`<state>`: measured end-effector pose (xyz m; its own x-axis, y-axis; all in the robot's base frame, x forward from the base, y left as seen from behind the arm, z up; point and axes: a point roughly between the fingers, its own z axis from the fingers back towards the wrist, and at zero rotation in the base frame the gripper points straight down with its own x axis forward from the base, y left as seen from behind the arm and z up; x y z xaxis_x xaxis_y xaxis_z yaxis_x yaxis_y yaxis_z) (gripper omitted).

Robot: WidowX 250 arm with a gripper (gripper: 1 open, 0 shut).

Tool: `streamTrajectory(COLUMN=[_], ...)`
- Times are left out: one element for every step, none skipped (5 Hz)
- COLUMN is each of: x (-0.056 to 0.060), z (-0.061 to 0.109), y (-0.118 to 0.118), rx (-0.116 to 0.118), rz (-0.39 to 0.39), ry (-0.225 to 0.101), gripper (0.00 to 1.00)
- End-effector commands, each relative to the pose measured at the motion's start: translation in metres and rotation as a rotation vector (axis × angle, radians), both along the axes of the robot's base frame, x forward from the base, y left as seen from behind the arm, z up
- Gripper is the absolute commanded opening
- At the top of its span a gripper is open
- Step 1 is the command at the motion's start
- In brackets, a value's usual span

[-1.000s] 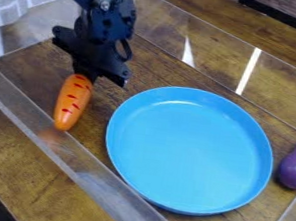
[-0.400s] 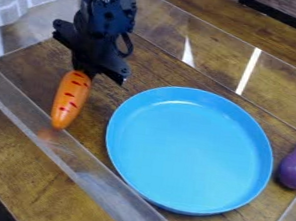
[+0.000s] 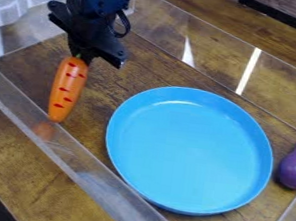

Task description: Remove the carrot from the blue tray and put it on the table

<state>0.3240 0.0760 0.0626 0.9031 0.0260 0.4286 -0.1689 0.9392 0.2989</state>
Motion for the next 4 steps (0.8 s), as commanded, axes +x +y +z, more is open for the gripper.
streamTrajectory(x=[0.004,0.013,0.028,0.036], z=[-0.007,-0.006,-0.005,-0.01], y=[0.01,0.015,0.023,0.019], rx=[-0.003,0.0,0.0,0.005], rz=[-0.004,0.009,0.031,0.004], ry=[-0.027,-0.026,-0.029,-0.016], gripper=[0.0,0.0,0.0,0.0])
